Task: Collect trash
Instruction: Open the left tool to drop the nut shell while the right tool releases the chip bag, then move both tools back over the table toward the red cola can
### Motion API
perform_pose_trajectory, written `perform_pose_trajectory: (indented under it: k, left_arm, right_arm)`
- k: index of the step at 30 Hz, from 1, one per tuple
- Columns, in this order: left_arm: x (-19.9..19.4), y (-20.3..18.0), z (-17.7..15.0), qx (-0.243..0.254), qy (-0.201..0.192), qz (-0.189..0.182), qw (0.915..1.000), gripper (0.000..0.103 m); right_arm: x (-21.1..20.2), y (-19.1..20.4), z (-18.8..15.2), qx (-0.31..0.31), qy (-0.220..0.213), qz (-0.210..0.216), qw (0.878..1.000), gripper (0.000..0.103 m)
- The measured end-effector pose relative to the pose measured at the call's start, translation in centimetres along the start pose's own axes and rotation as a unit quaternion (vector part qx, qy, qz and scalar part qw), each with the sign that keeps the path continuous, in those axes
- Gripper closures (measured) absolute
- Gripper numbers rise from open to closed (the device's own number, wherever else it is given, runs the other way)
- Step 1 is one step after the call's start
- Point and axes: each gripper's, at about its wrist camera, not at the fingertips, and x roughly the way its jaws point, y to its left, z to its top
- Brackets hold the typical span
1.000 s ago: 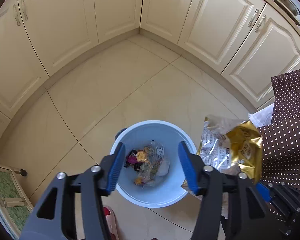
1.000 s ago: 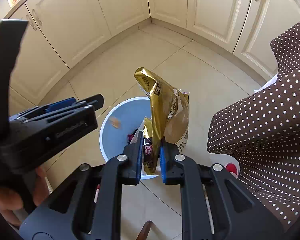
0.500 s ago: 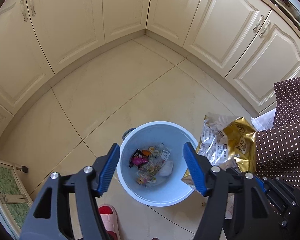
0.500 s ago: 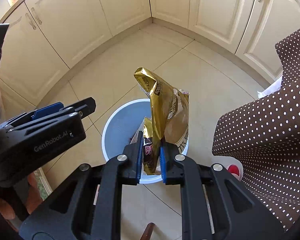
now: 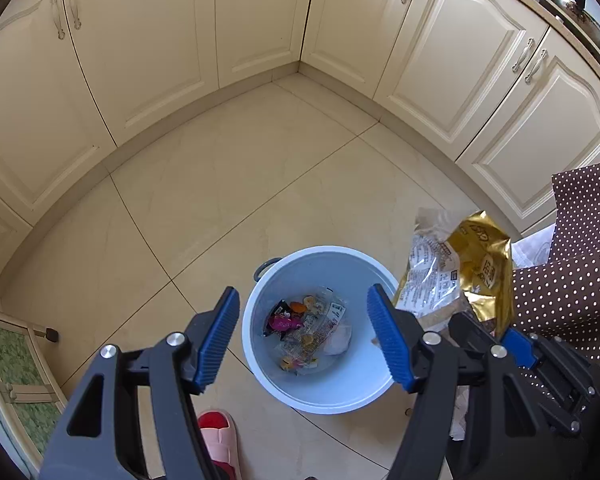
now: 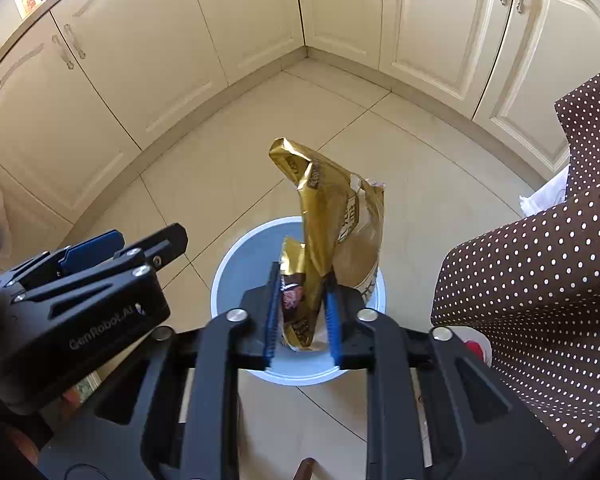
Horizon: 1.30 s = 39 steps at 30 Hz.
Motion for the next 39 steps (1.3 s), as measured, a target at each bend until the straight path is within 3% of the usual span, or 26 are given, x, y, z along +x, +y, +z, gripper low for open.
perform_pose_trajectory:
  k: [2, 4, 21, 28, 32, 39]
  left_arm:
    - [0.0, 0.1, 0.0, -0.002, 0.0, -0.001, 1.0, 0.038]
    - [-0.1, 0.3, 0.1, -0.004, -0.002, -0.001, 1.0, 0.038]
    - [-2.8, -0.1, -0.2, 0.006, -0.032, -0.006, 0.9994, 0.038]
    - [-8.5, -1.4, -0.9, -0.001, -0.081, -0.02, 0.9965, 0.038]
    - [-13.2, -3.1, -0.9, 0.011, -0.119, -0.022, 0.9926, 0.038]
    - [-21.4, -9.3, -1.2, 0.044, -0.164, -0.066, 0.9832, 0.035]
  right_arm:
    - [0.0, -0.3, 0.1, 0.002, -0.002, -0.001, 1.0, 0.072]
    - [-0.1, -0.5, 0.1, 0.003, -0.005, -0.005, 1.0, 0.06]
    - [-3.4, -1.8, -0.1, -0.004, -0.028, -0.012, 1.0, 0.06]
    - [-9.8, -2.7, -0.3, -0.009, -0.069, -0.011, 0.998, 0.059]
    - [-15.8, -4.0, -0.9, -0.011, -0.112, -0.008, 0.994, 0.059]
    - [-26.4, -7.9, -2.3, 0.009, -0.194, -0.016, 0.981, 0.054]
